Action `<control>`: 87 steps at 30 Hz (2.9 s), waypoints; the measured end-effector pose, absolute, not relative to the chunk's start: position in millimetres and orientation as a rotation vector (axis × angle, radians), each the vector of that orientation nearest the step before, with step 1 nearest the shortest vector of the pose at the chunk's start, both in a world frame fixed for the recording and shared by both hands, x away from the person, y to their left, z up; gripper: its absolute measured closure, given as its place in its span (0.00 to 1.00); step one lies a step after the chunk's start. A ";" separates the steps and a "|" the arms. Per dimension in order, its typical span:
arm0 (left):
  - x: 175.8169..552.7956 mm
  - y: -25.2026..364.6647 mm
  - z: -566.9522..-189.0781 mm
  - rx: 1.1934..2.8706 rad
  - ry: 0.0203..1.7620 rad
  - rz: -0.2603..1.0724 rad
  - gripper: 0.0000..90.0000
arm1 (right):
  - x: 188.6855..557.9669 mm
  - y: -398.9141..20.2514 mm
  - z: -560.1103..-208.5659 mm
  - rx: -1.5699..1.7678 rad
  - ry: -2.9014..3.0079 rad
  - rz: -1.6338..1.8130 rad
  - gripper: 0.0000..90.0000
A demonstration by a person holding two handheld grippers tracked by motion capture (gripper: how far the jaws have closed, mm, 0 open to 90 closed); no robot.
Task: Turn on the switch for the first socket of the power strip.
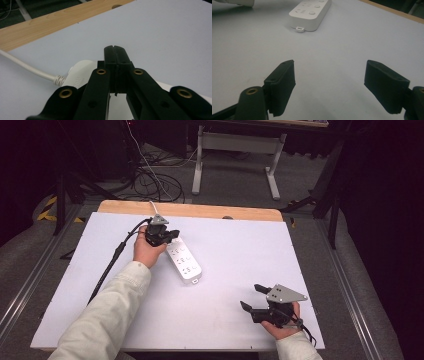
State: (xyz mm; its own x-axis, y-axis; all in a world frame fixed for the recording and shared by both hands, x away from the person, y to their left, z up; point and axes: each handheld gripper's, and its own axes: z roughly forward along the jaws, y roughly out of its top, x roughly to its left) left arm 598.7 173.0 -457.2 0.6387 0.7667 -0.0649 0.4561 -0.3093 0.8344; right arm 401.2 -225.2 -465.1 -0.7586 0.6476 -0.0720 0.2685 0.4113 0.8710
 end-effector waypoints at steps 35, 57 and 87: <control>599.9 165.0 -471.6 1.994 1.000 0.472 1.00 | 400.7 -225.4 -465.5 0.786 2.277 1.293 0.28; 597.2 166.3 -471.5 2.017 1.000 0.511 1.00 | 400.1 -224.4 -466.3 0.781 2.282 1.288 0.28; 599.8 164.8 -464.4 2.024 1.101 0.420 1.00 | 400.3 -225.7 -469.1 0.796 2.295 1.285 0.28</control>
